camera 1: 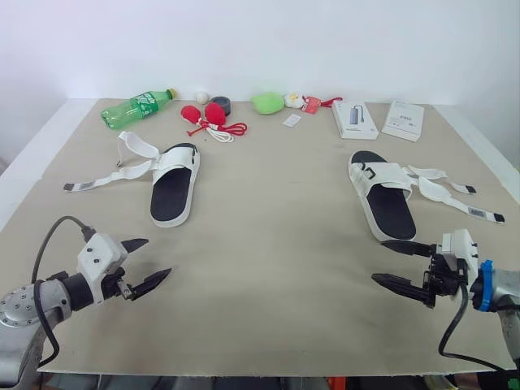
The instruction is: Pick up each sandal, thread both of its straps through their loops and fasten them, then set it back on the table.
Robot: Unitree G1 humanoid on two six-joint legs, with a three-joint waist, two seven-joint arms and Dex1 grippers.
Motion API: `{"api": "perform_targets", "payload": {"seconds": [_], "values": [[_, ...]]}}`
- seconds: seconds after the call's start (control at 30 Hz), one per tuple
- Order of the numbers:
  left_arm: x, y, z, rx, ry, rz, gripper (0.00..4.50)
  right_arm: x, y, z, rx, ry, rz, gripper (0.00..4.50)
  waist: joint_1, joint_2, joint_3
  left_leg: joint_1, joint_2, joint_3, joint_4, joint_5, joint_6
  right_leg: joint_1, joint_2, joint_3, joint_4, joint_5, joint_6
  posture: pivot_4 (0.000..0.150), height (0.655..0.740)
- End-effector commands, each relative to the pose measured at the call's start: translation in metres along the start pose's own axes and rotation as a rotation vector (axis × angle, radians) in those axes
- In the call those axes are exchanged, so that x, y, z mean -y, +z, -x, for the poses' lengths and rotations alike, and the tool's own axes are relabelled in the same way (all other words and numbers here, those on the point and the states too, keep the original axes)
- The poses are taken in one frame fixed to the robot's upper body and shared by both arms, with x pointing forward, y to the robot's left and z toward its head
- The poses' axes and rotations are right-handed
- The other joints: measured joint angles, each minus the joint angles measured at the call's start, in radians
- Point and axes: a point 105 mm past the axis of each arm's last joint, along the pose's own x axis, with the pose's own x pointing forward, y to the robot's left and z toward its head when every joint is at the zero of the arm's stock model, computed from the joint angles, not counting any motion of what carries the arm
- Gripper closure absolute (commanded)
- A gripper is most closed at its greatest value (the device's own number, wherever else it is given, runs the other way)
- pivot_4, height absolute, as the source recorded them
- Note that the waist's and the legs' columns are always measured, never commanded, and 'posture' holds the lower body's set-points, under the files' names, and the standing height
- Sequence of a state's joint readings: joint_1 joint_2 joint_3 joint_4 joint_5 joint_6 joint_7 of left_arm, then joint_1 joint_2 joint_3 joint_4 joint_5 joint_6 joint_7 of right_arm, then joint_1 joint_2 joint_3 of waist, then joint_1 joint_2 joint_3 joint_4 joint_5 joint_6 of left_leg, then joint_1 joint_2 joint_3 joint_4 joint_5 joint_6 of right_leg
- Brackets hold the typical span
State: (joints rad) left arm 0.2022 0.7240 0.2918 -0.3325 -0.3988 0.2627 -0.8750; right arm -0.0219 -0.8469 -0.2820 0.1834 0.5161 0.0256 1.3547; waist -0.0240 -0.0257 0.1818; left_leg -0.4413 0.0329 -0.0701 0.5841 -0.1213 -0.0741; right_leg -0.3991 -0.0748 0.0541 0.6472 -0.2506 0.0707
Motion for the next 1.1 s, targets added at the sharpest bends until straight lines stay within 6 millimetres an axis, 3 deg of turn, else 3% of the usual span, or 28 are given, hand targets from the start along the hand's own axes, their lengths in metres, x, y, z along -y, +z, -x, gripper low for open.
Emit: {"api": "perform_targets", "payload": {"seconds": [0.03,0.27,0.57,0.67,0.93,1.1], "values": [[-0.002,0.009,0.01,0.018,0.014,-0.038,0.07,0.007,0.011,0.007,0.01,0.002,0.052,0.0,0.0,0.0,0.0,0.0,0.0,0.0,0.0,0.0,0.0,0.0,0.0,0.0,0.0,0.0,0.0,0.15,0.74],[0.005,0.008,0.016,0.007,-0.03,-0.012,0.07,0.01,0.014,0.001,0.046,0.004,0.045,0.0,-0.002,0.0,0.0,0.0,0.0,0.002,0.0,0.0,0.0,-0.001,0.0,0.002,0.0,0.0,0.001,0.15,0.74],[0.012,0.02,0.004,0.045,-0.078,-0.044,0.07,0.012,0.014,0.0,0.073,-0.029,0.031,0.0,-0.001,0.0,0.0,0.0,0.0,0.002,0.0,0.0,0.0,-0.001,0.0,0.002,0.0,0.001,0.001,0.15,0.74],[0.018,0.033,-0.004,0.082,-0.116,-0.06,0.07,0.015,0.016,-0.004,0.093,-0.057,0.012,0.0,-0.001,0.0,0.0,0.0,0.0,0.002,0.0,0.0,0.0,-0.001,0.0,0.002,0.0,0.001,0.001,0.15,0.74],[0.063,0.07,-0.052,0.187,-0.403,-0.098,0.07,0.056,0.054,-0.044,0.221,-0.367,-0.147,0.0,-0.003,0.0,0.0,0.0,0.0,0.002,0.002,0.001,0.0,-0.001,0.002,0.004,0.0,0.005,0.002,0.15,0.74],[0.092,0.089,-0.084,0.246,-0.547,-0.134,0.07,0.077,0.066,-0.06,0.239,-0.549,-0.245,0.0,0.0,0.0,0.0,-0.001,0.0,0.002,0.003,0.001,0.001,0.0,0.003,0.006,0.0,0.006,0.003,0.15,0.74]]}}
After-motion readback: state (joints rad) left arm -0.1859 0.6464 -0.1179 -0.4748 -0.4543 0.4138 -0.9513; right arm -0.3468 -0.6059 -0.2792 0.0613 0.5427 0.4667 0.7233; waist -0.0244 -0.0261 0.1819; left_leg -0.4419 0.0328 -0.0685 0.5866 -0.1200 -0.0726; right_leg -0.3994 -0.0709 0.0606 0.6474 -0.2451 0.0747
